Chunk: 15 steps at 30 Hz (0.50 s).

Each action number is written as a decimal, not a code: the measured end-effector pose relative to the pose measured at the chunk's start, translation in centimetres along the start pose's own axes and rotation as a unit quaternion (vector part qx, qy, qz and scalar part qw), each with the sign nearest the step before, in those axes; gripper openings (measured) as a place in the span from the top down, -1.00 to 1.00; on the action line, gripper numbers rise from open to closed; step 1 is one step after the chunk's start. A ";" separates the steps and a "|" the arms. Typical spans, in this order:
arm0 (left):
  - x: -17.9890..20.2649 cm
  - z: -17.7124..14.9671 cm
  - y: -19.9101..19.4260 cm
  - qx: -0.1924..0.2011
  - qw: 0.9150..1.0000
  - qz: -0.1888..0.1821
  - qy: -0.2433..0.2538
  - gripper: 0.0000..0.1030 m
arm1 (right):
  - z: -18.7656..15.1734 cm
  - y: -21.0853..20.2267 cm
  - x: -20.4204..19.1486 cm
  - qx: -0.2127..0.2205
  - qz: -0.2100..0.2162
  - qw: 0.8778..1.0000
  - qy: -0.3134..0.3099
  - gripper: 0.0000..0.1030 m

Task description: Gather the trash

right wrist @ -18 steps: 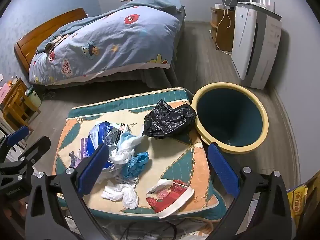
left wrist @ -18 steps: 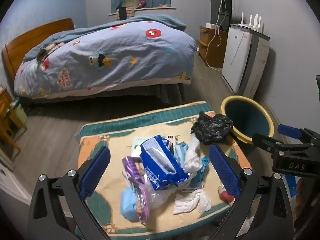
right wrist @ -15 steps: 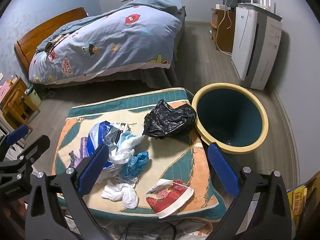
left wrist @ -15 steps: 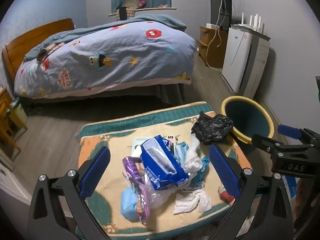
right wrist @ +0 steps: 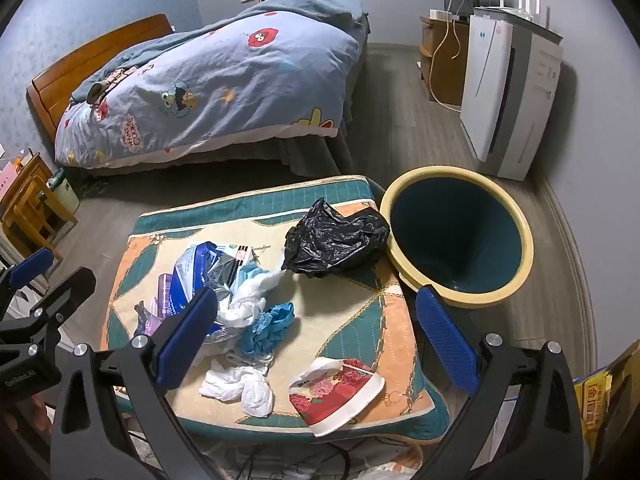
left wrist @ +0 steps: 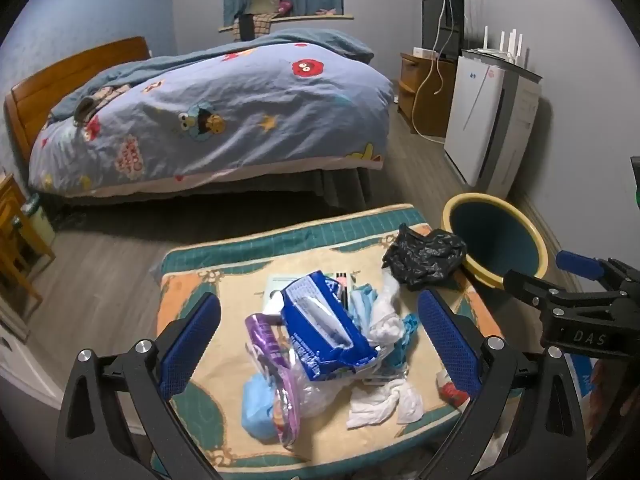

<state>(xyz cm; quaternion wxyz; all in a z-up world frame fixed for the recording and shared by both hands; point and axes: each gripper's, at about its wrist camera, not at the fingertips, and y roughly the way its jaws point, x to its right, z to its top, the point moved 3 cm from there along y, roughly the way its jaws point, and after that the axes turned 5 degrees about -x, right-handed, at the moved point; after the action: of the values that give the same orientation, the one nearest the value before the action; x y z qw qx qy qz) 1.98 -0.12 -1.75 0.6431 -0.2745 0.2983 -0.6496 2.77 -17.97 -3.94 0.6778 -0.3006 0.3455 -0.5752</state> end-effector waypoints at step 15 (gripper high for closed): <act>0.1 0.1 0.3 -0.003 1.000 -0.001 -0.002 -0.90 | 0.0 0.3 0.0 -0.002 -0.007 1.000 -0.003 -0.89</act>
<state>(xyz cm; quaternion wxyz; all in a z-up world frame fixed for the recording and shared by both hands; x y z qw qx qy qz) 2.20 -0.23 -1.91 0.6424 -0.2780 0.2984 -0.6489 2.94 -17.89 -4.13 0.6742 -0.3060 0.3422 -0.5786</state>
